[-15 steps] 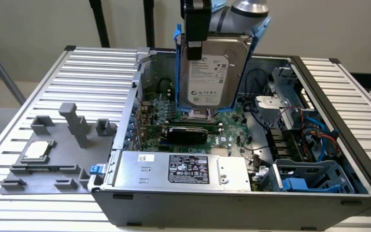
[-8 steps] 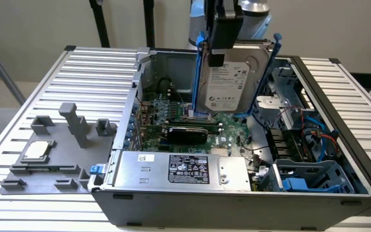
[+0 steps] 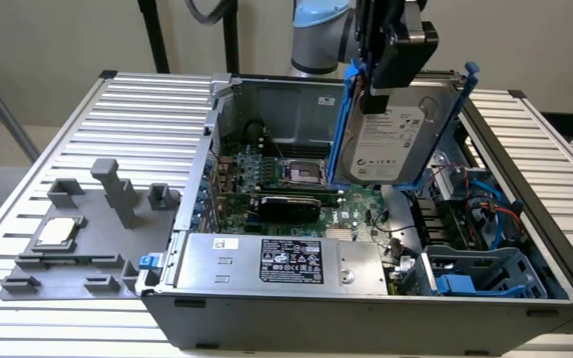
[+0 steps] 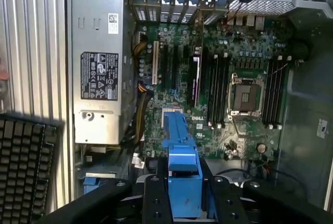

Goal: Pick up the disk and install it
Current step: 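Pick up the disk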

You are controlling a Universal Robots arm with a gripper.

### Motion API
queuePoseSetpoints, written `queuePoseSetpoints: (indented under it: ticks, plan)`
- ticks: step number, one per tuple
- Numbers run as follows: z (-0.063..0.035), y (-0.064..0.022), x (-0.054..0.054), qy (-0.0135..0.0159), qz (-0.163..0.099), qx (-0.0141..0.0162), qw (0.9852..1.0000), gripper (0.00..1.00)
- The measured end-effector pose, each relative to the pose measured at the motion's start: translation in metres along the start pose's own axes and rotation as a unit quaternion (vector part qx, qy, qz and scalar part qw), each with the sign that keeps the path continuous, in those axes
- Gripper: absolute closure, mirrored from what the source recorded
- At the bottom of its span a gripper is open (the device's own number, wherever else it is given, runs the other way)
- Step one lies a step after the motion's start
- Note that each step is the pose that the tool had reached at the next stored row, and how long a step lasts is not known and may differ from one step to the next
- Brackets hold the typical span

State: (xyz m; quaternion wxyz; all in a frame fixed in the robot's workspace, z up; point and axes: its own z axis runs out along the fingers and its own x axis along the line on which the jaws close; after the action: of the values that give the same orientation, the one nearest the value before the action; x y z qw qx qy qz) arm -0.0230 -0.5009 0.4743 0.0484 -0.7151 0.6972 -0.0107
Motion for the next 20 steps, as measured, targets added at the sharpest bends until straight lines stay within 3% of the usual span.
queuePoseSetpoints:
  ticks: [11,13,14,16,20]
  plan:
    - [0.0041,-0.0468,0.024,0.0000,0.000,-0.0003,1.0000,0.67]
    - [0.0047,-0.0551,0.030,0.0001,0.000,-0.0006,1.0000,0.67]
    - [0.0053,-0.0633,0.038,0.0000,0.000,-0.0011,1.0000,0.67]
    - [0.0055,-0.0793,0.064,-0.0001,0.000,-0.0062,1.0000,0.67]
    - [0.0049,-0.0833,0.080,-0.0002,0.001,-0.0112,0.9999,0.67]
